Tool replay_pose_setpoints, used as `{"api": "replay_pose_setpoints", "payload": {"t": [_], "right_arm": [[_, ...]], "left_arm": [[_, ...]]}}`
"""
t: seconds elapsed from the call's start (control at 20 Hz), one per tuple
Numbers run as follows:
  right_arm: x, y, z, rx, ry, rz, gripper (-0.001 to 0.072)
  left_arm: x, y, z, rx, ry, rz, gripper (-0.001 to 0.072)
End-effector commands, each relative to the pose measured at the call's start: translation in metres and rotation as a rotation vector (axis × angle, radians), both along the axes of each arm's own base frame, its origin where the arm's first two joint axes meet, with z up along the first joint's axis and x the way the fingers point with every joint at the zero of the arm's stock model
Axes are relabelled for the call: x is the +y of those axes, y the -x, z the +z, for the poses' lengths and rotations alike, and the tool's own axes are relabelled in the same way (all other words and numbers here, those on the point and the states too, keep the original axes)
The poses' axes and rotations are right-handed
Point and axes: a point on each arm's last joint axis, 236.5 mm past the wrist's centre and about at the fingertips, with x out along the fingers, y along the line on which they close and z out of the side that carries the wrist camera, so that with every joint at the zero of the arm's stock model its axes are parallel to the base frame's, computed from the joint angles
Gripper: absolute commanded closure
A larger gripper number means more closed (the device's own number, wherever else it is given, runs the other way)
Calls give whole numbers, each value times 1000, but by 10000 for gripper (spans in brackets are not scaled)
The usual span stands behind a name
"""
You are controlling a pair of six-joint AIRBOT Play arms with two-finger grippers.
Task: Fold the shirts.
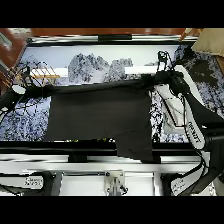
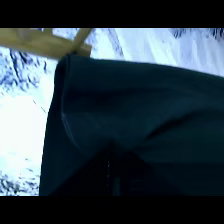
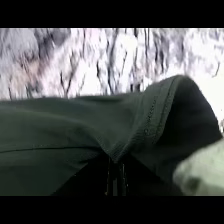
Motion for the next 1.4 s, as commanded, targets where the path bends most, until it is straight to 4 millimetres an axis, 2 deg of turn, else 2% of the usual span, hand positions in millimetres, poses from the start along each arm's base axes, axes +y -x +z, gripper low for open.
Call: {"api": "replay_pose_setpoints", "payload": {"t": [0.0, 0.15, 0.3, 0.5, 0.6, 0.7, 0.8, 1.05, 1.15, 1.2, 1.25, 1.3, 1.35], "right_arm": [[6, 55, -21, 240, 22, 75, 631], [16, 78, -43, 351, 27, 111, 631], [17, 88, -53, 414, 16, 79, 631], [9, 86, -43, 401, 17, 65, 631], [-4, 81, -31, 366, 39, 49, 631], [-13, 78, -27, 359, 32, 7, 632], [-11, 84, -33, 390, 32, 7, 631], [5, 118, -52, 534, 71, 75, 631], [0, 123, -55, 546, 127, 92, 630], [-2, 123, -53, 543, 133, 90, 534], [-4, 120, -48, 531, 129, 84, 196], [-7, 116, -36, 504, 126, 77, 116], [-11, 112, -22, 473, 121, 70, 116]], "left_arm": [[-13, 37, -21, 172, 58, -87, 664], [-16, 42, -34, 214, 82, -77, 664], [-14, 42, -35, 221, 90, -60, 664], [-11, 49, -27, 257, 118, -79, 665], [3, 44, -14, 243, 124, -64, 665], [13, 41, -9, 232, 131, -30, 665], [12, 43, -15, 251, 138, -33, 665], [5, 54, -38, 329, 168, -52, 665], [2, 58, -41, 348, 177, -61, 664], [1, 59, -39, 352, 183, -60, 663], [0, 61, -35, 363, 194, -66, 592], [0, 65, -28, 377, 205, -81, 359], [0, 69, -20, 390, 215, -102, 230]]}}
